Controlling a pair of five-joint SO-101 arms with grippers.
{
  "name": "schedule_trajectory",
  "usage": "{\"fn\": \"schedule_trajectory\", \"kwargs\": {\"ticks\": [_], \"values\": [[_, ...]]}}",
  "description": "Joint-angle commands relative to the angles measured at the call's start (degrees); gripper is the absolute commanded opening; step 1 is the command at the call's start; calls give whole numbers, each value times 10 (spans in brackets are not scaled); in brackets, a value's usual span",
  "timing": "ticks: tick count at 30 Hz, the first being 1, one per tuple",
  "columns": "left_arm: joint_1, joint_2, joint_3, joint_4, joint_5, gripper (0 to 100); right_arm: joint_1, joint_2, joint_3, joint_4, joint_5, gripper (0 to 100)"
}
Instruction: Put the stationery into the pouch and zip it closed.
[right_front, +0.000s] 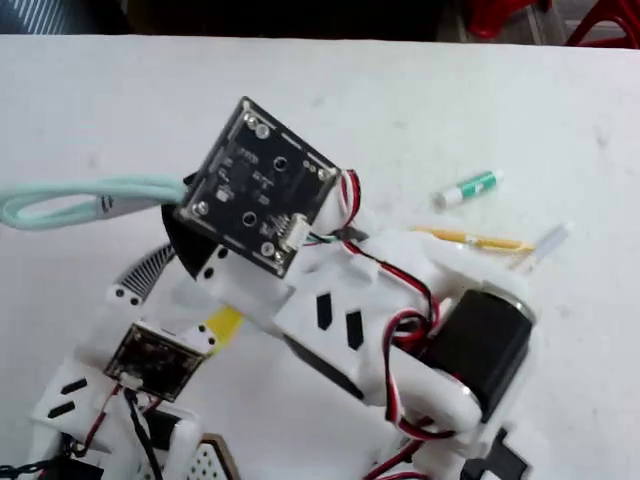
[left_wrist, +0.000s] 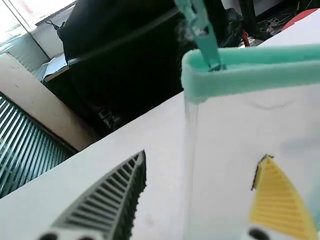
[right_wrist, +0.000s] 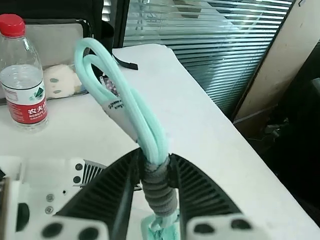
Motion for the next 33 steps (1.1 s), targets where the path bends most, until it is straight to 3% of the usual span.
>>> {"fn": "schedule_trajectory", "kwargs": {"ticks": [1,11,19,33], "values": [[8,3,-5,10,20,347,-7,-24,-2,10,6,17],[20,2,-48,33,36,347,-10,-29,-2,12,2,17],[108,2,-1,41,105,344,-25,-29,-2,11,1,18],[180,2,7,44,109,187,0,-25,-2,11,2,18]]}}
